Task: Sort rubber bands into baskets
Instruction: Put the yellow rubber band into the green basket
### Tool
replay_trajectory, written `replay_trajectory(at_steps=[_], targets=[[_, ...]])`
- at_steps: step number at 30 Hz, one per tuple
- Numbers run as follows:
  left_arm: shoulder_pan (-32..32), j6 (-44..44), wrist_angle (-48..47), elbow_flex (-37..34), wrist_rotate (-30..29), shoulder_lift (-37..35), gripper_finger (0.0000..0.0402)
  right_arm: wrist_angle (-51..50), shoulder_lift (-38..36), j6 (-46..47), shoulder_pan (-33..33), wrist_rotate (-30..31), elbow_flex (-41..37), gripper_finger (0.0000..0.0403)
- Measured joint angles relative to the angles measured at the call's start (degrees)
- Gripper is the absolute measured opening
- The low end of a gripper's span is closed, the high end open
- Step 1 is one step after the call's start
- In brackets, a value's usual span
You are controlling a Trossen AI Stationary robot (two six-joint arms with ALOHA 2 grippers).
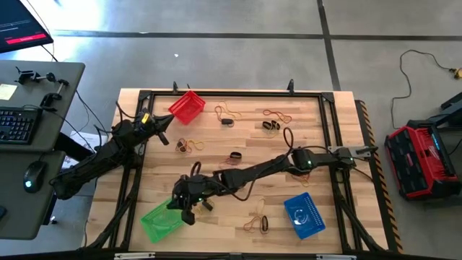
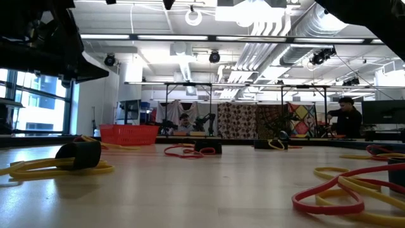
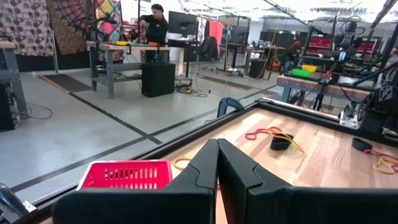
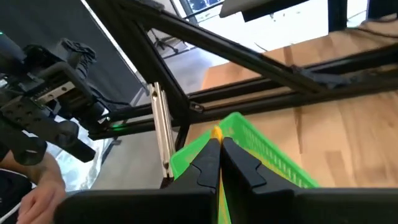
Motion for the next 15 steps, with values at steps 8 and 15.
replay_trajectory(at_steps=[8,15], targets=[[0.0,0.0,0.0,0.0,0.0,0.0,0.0001,3.8,1.3,2.8,-0.6,1.7,0.0,0.0000],[0.0,0.0,0.0,0.0,0.0,0.1,0.0001,4.0,3.2,5.2,0.0,0.2,0.0,0.0000]])
